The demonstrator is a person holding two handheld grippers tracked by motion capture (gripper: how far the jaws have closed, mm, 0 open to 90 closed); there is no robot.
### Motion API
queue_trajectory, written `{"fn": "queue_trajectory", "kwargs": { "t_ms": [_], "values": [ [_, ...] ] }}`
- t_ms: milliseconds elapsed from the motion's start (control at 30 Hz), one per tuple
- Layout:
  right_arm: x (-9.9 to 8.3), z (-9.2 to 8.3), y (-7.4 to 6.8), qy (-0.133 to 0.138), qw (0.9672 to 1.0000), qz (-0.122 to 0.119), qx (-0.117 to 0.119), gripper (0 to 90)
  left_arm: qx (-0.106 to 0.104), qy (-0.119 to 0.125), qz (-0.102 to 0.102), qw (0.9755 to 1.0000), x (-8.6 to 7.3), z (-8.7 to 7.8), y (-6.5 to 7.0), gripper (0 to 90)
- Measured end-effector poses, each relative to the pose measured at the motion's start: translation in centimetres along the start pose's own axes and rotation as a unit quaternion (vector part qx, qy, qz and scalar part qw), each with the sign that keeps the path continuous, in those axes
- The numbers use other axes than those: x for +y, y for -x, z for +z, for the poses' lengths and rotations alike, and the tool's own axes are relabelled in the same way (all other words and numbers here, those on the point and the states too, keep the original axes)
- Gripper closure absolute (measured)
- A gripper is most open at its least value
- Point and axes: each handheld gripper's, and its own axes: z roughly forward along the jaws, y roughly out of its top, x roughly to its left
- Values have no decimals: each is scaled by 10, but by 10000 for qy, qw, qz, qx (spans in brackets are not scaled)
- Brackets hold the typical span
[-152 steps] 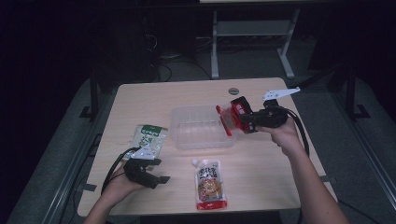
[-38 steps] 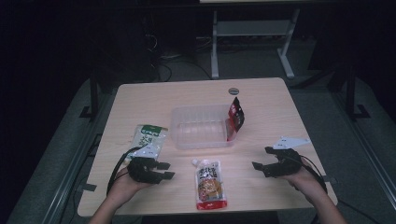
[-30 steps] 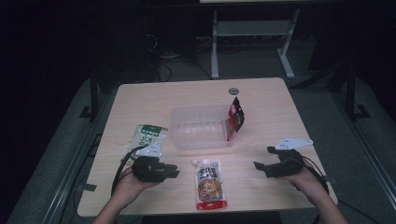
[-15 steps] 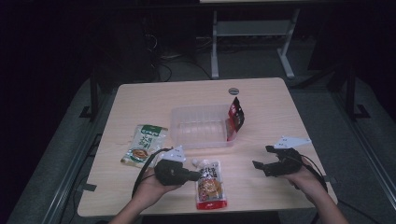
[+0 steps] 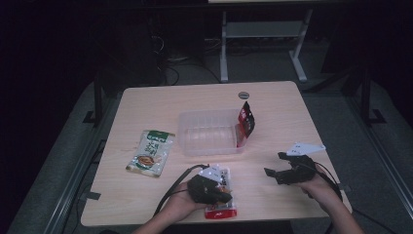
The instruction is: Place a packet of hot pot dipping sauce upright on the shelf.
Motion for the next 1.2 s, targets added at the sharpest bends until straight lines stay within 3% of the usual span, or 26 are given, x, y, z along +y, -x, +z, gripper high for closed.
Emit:
{"fn": "queue_trajectory", "kwargs": {
  "t_ms": [100, 467, 867, 1200],
  "values": [
    [-1, -1, 0, -19, 10000, -16, -36, 159, 89, -273, 100, 9995, -4, 9, 1, 898],
    [-1, 1, -1, -31, 10000, -79, -33, 159, 195, -536, 63, 9984, -9, 8, -1, 900],
    [-2, 2, 0, -42, 9999, -98, -52, 159, 371, -691, -111, 9969, -27, -17, -10, 900],
    [-3, 2, 0, -84, 9999, -115, -55, 158, 528, -741, -272, 9955, -33, -30, -23, 900]
  ]
}}
